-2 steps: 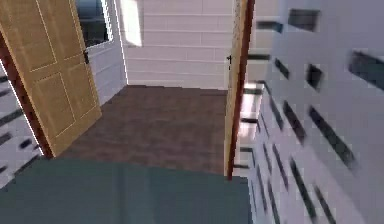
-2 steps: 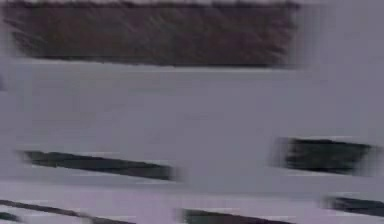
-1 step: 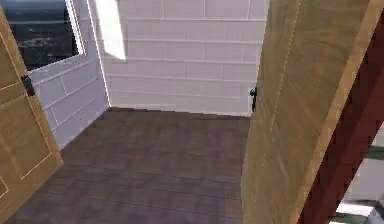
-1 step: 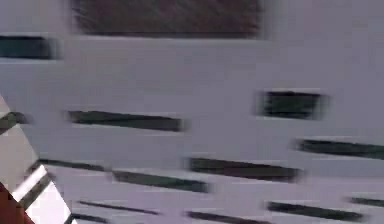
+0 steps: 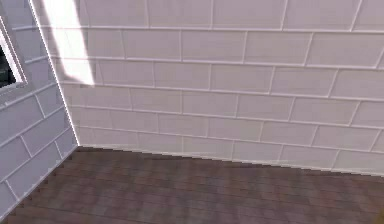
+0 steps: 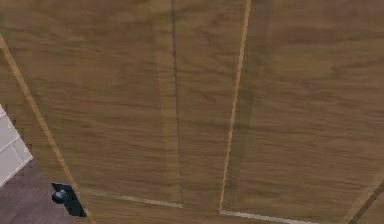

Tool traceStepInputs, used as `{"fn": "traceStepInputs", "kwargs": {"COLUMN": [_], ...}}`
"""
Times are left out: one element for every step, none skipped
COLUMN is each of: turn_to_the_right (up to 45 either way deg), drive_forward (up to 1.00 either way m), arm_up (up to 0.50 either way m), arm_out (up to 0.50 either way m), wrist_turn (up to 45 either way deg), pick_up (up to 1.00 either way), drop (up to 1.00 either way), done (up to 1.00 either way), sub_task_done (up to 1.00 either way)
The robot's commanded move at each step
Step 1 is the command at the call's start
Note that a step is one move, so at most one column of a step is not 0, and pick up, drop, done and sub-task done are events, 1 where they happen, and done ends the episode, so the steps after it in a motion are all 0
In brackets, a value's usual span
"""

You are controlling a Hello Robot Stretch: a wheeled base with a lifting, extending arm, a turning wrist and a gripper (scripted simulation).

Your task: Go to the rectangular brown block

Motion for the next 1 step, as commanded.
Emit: {"fn": "traceStepInputs", "kwargs": {"turn_to_the_right": [3.0], "drive_forward": [0.00], "arm_up": [0.00], "arm_out": [0.00], "wrist_turn": [0.0], "pick_up": [0.00], "drop": [0.00], "done": [0.00], "sub_task_done": [0.00]}}
